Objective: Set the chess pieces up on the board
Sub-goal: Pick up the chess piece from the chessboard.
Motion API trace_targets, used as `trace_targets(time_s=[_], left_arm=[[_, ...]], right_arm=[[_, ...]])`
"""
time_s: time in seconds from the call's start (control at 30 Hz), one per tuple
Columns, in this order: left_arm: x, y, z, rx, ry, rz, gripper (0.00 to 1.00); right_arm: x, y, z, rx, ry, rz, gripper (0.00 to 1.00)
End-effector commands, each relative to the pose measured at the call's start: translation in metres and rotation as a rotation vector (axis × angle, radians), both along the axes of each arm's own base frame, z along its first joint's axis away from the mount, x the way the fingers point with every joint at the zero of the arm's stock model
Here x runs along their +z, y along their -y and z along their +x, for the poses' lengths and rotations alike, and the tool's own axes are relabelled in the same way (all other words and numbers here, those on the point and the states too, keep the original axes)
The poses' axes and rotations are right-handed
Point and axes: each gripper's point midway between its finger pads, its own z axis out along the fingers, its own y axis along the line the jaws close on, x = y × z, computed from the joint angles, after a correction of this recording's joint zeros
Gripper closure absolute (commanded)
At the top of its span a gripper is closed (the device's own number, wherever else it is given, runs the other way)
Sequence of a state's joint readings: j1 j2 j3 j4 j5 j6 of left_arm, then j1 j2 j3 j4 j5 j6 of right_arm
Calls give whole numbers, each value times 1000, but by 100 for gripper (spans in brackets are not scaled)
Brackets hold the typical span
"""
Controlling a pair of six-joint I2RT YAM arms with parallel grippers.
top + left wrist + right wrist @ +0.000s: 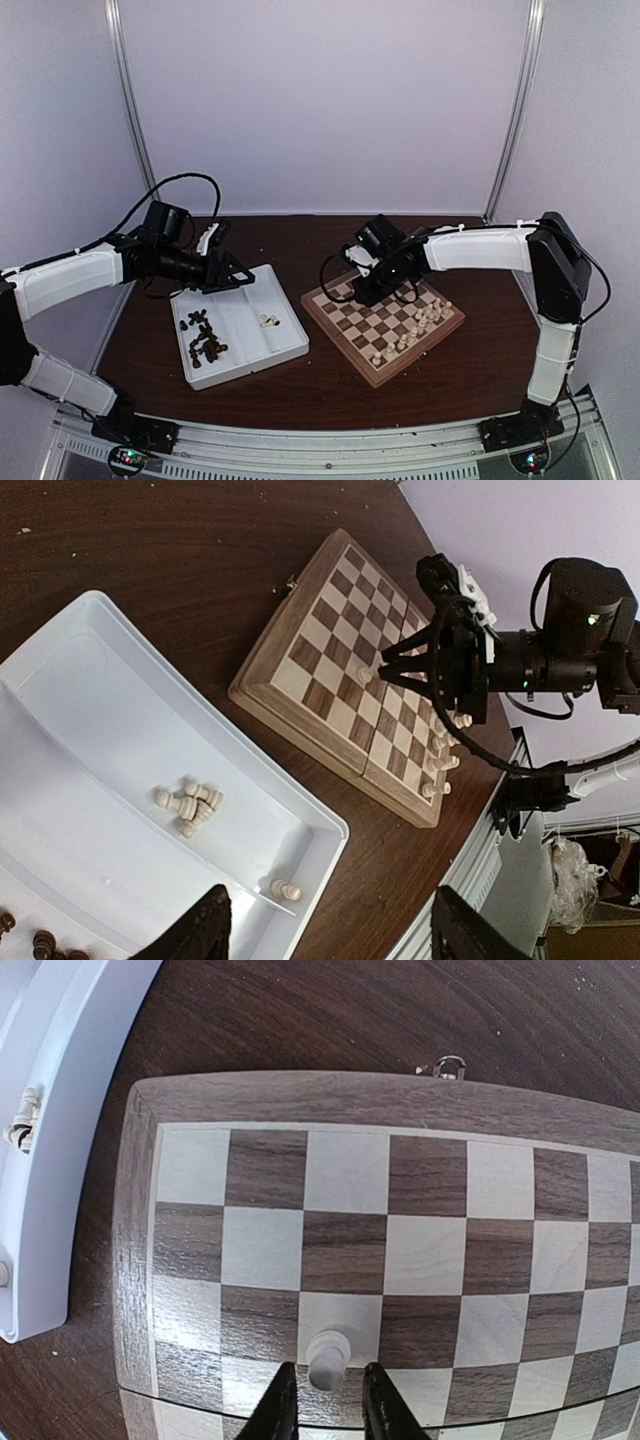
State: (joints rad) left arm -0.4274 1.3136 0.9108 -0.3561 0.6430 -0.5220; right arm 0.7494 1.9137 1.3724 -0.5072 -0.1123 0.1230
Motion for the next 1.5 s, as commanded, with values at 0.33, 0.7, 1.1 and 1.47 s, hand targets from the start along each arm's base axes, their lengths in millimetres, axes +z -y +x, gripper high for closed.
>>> trace_targets(time_s=[0.33,0.7,1.1,1.47], left_arm=[[11,3,6,-12,44,6,33],[7,3,6,-16,39,17,33],[6,3,8,-15,39,24,33],[3,3,11,-12,32,30,33]], right_arm=[[-4,-7,7,8,-14,-10,80],[-7,-8,6,14,-24,-16,88],[19,-1,5,13,26,-7,95],[40,34,-7,-34,81,-63,97]])
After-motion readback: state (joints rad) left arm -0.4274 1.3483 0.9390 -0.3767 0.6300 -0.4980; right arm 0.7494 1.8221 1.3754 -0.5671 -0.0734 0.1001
